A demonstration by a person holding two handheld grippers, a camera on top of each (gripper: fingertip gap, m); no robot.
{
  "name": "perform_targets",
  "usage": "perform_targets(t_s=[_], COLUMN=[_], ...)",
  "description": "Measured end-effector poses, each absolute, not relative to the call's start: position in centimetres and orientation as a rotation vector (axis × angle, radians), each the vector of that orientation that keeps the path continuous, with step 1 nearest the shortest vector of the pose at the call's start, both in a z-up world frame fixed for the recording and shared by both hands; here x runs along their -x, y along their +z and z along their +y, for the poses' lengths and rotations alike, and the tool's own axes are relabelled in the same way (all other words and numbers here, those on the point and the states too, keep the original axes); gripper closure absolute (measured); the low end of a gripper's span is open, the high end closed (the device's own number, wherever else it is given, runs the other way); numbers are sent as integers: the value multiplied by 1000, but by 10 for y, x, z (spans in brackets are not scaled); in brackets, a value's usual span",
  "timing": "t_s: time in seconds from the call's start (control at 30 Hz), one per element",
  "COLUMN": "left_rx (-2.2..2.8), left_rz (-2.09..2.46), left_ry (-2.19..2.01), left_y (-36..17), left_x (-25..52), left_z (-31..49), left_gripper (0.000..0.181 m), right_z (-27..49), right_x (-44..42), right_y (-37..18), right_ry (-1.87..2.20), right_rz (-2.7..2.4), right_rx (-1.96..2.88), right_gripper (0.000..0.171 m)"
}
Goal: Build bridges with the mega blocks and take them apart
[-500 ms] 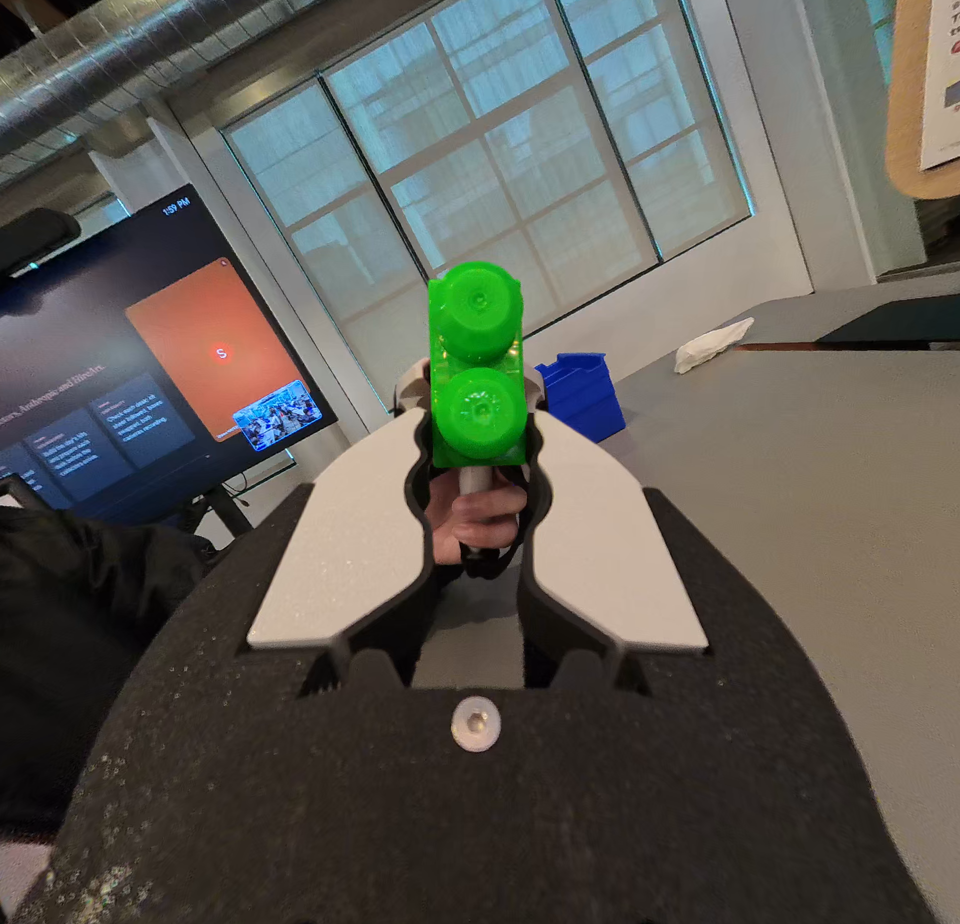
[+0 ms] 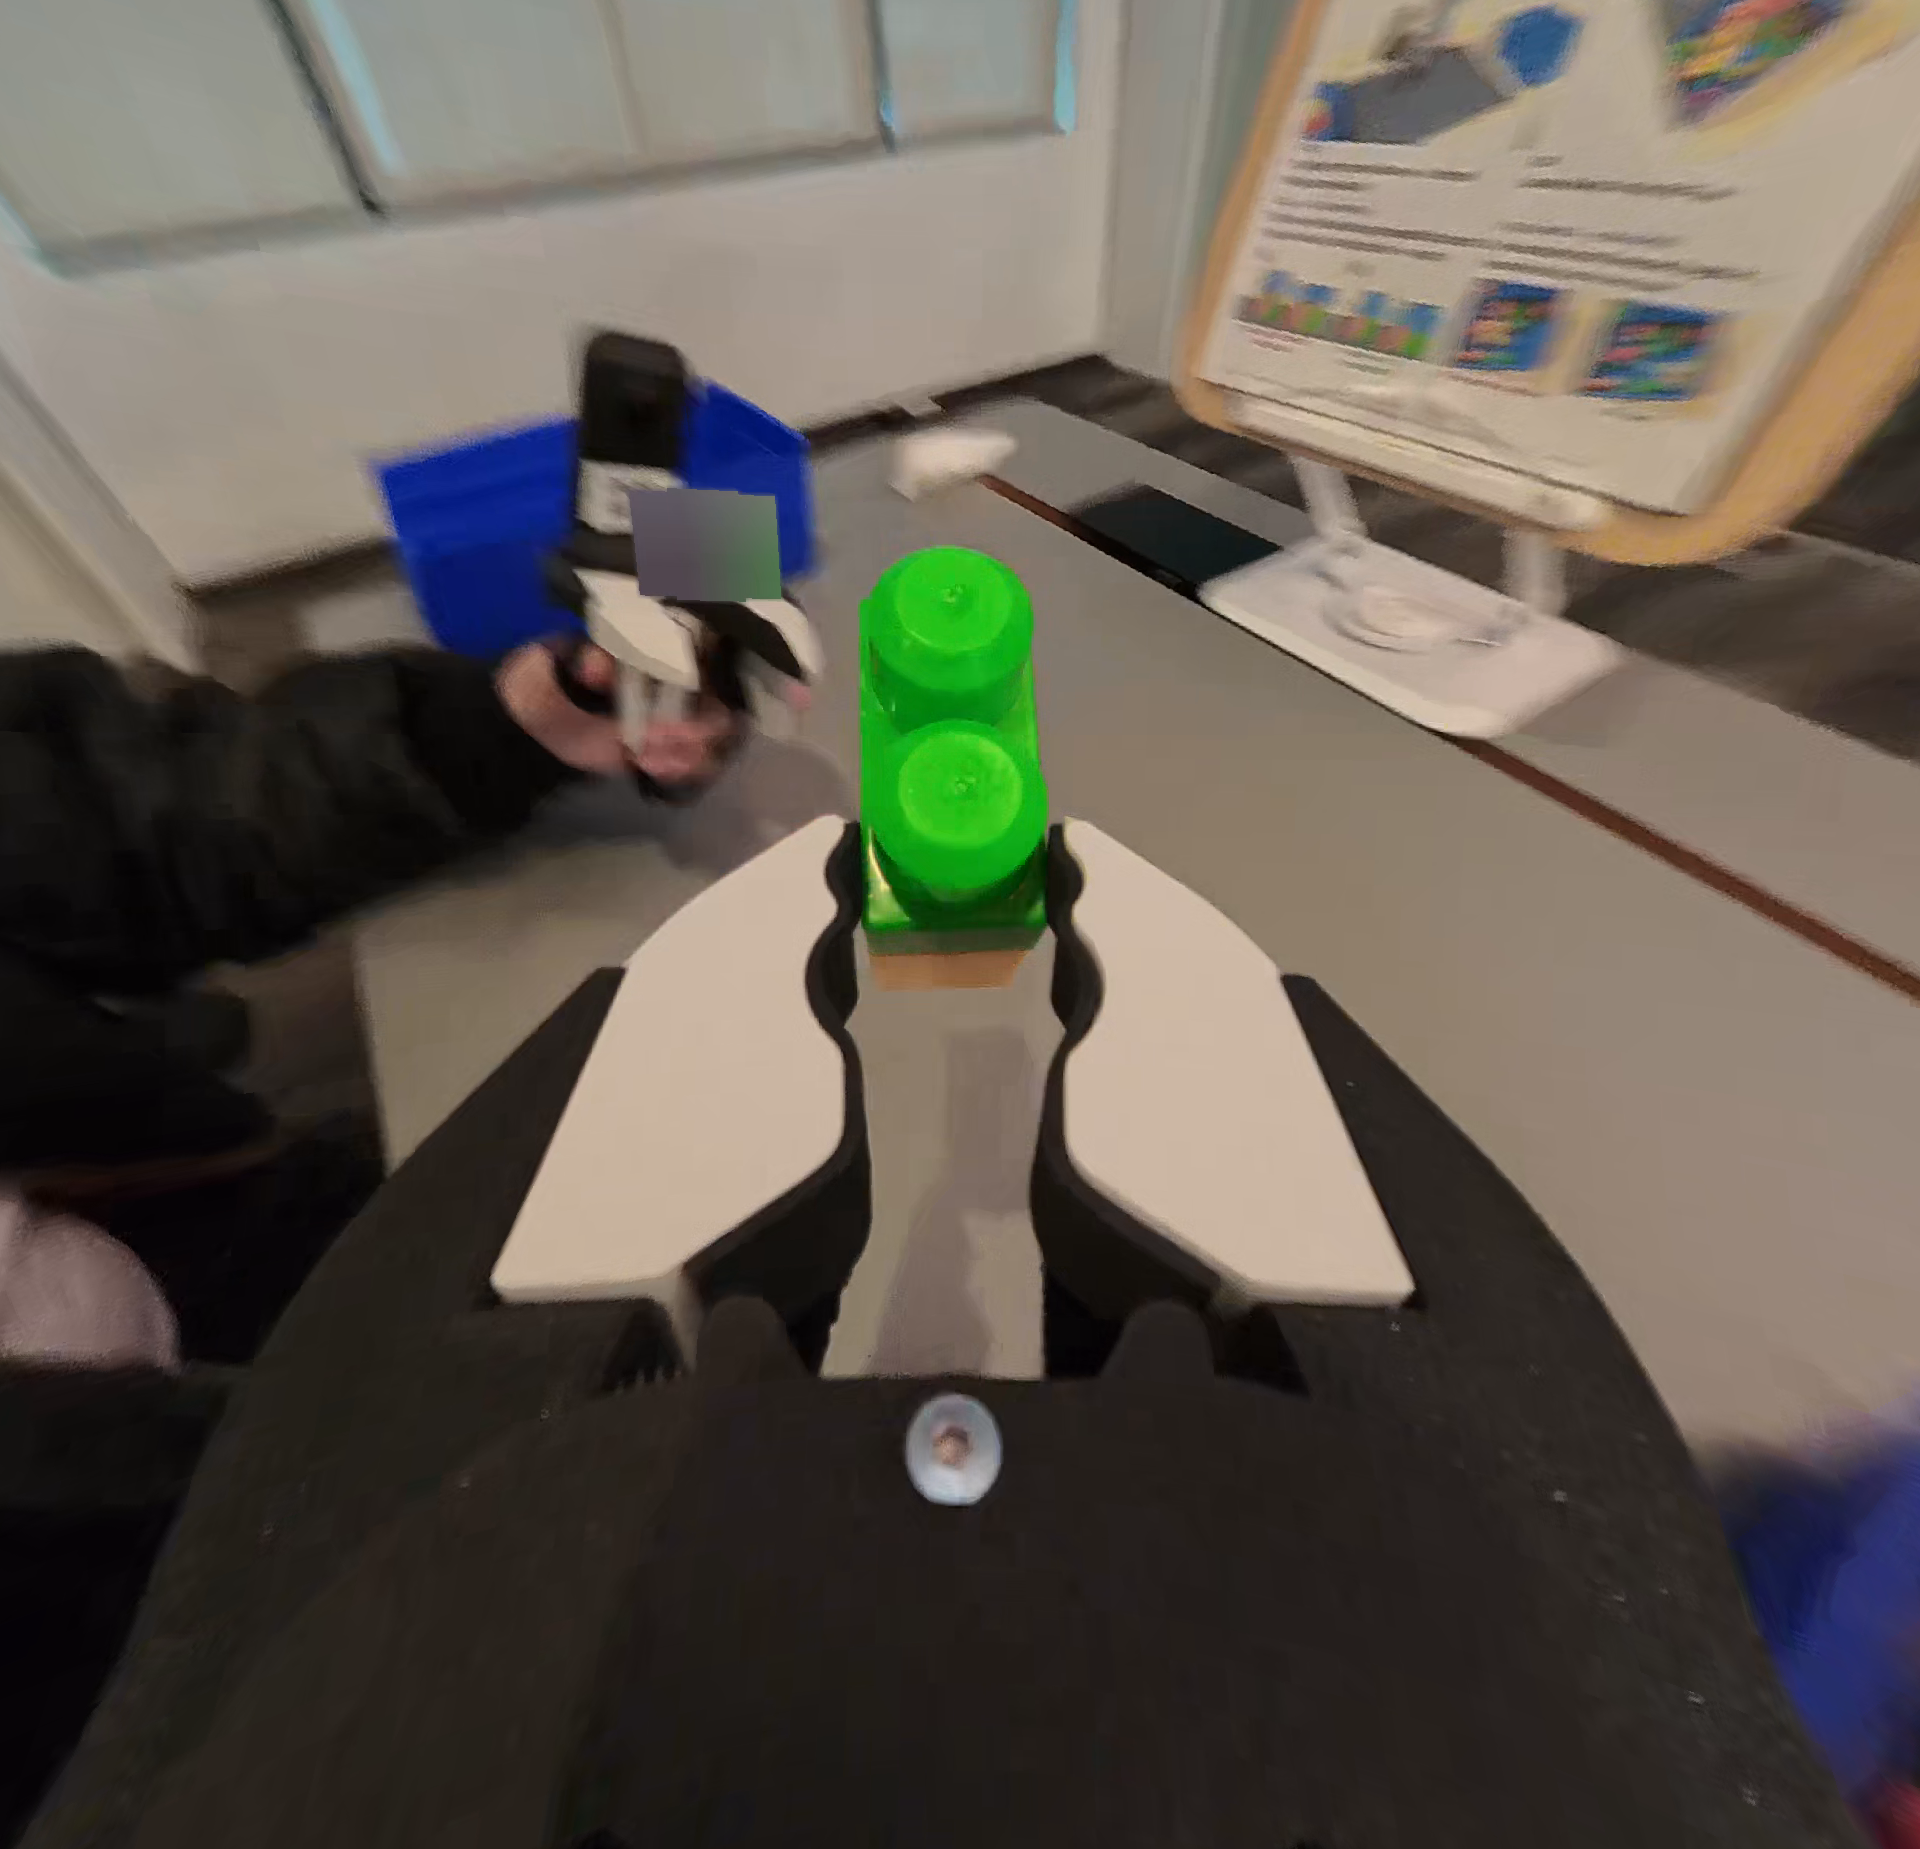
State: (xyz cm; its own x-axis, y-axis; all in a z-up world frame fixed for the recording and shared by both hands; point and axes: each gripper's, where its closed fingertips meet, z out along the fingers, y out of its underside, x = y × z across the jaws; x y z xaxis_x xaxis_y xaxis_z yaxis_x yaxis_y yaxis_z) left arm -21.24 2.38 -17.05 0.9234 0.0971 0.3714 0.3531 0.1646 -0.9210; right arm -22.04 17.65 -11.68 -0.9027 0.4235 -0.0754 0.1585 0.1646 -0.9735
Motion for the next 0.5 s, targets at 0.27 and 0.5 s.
perform_targets(t_s=[0.27,0.5], left_rx=[1549,1653], left_rz=[-360,-347], left_ry=[-89,-69], left_y=[-191,-214], left_x=[208,206], left_z=[41,53], left_gripper=[144,147], right_z=[449,515], right_x=[266,297], right_y=[-128,-232], right_ry=[1150,773], right_rz=[-2244,-2209], right_rx=[937,1265], right_gripper=[137,137])
